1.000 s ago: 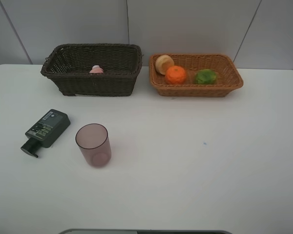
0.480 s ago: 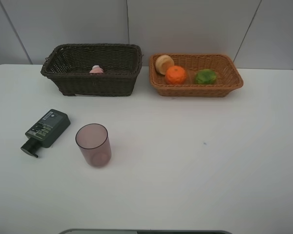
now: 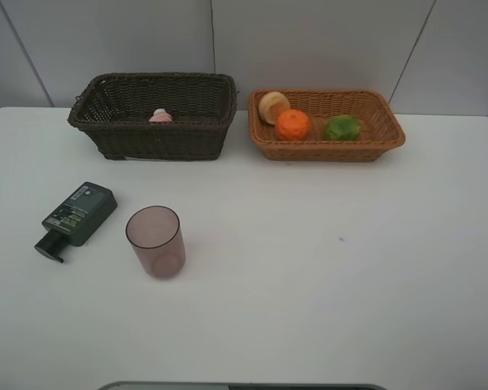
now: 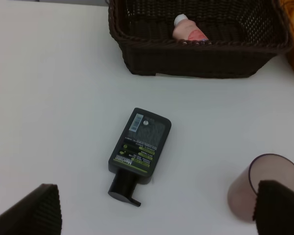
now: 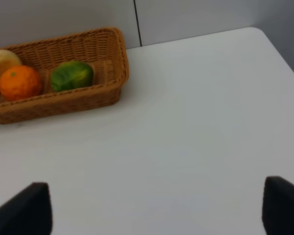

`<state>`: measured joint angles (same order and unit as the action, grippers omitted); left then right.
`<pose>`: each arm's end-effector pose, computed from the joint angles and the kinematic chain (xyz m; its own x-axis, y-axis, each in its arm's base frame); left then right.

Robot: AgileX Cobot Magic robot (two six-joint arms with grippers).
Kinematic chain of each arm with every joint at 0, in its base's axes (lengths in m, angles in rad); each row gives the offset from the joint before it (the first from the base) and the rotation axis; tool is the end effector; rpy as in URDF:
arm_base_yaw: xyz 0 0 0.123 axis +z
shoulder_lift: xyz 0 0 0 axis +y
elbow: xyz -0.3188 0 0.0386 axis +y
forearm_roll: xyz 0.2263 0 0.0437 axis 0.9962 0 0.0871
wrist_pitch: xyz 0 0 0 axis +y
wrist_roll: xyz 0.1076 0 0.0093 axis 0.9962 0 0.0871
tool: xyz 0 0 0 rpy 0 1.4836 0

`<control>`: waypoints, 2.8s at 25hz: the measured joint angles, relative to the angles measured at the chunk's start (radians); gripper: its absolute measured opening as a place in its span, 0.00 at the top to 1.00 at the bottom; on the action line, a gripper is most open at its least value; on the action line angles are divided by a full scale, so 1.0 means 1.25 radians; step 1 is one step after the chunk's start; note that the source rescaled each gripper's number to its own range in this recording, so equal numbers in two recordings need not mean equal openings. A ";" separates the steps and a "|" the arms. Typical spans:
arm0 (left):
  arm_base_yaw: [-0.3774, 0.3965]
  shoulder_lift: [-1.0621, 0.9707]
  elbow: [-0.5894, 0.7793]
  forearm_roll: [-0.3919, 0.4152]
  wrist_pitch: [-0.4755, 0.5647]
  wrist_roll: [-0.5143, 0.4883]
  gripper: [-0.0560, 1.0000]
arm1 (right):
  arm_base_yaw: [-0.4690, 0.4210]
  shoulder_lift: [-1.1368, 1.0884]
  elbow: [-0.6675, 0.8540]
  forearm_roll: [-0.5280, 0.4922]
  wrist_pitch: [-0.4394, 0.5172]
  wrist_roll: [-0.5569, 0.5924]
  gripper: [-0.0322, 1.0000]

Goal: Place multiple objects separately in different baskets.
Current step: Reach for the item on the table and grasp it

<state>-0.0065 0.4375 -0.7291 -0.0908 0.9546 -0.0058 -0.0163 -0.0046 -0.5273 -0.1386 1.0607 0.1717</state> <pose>0.0221 -0.0081 0.3414 -0.5459 -0.0546 -0.8360 0.0368 0.9953 -0.0891 -0.0492 -0.0122 0.2671 -0.4084 0.1094 -0.9062 0.1686 0.9848 0.0430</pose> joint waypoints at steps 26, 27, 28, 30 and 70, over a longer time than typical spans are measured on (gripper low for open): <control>0.000 0.335 -0.013 0.000 -0.057 0.000 0.00 | 0.000 0.000 0.000 0.000 0.000 0.000 0.12; 0.000 0.357 -0.013 0.000 -0.057 0.000 0.00 | 0.000 0.000 0.000 0.000 0.000 0.000 0.12; 0.000 0.376 -0.013 0.000 -0.058 0.000 0.00 | 0.000 0.000 0.000 0.000 0.000 0.000 0.12; 0.000 0.423 -0.013 0.000 -0.062 0.000 0.00 | 0.000 0.000 0.000 0.000 0.000 0.000 0.12; -0.135 1.055 -0.067 0.180 -0.502 0.005 0.00 | 0.000 0.000 0.000 0.000 0.000 0.000 0.12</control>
<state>-0.1756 1.7559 -0.8123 0.1339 0.3267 0.0000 -0.0163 -0.0046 -0.5273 -0.1387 1.0607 0.1717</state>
